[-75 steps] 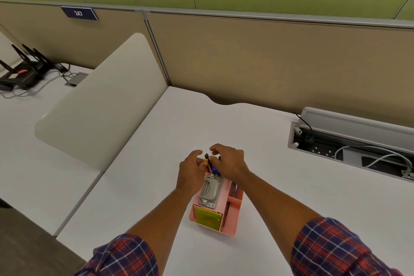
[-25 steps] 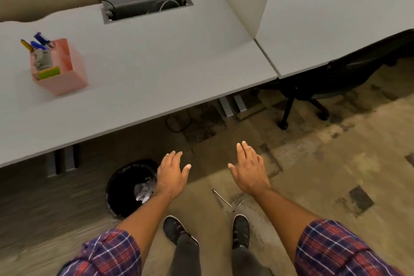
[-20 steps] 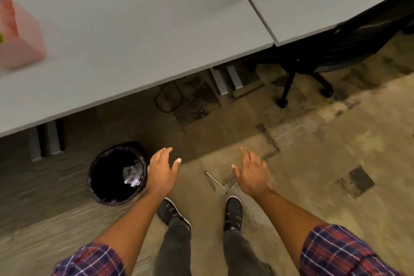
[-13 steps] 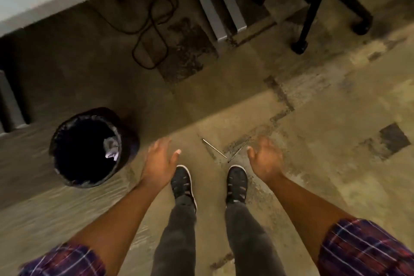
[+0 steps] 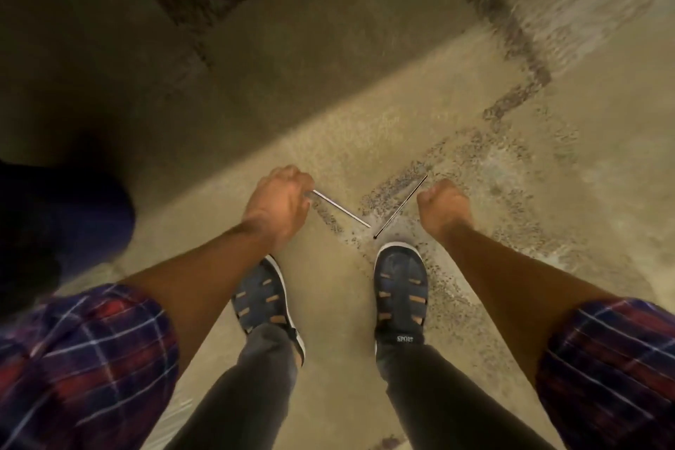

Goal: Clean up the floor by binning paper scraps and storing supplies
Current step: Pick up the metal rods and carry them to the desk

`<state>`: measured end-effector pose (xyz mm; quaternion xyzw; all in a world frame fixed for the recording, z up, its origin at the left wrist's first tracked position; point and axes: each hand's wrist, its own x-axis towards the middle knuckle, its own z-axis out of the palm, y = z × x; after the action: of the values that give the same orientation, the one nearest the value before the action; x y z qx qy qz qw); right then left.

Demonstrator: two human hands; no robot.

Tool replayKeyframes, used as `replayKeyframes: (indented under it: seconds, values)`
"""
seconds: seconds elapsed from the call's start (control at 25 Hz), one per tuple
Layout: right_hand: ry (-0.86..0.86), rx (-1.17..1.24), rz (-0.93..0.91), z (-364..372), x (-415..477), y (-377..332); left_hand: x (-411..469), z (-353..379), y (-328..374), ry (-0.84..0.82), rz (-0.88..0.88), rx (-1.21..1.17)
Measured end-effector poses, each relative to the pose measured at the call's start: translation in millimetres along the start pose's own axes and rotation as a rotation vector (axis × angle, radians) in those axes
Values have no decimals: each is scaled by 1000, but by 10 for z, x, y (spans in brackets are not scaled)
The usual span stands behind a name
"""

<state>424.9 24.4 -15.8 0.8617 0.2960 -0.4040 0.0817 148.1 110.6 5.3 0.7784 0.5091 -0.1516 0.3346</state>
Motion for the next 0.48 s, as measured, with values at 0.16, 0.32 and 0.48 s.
replayKeyframes:
  seconds: [0.16, 0.32, 0.48]
  values:
    - [-50, 68, 104, 401, 362, 33, 460, 511, 36, -75, 170, 220]
    - [18, 78, 143, 613, 498, 25, 634, 751, 45, -101, 279, 398]
    - [95, 145, 98, 632, 523, 36, 647, 841, -14, -131, 412, 582]
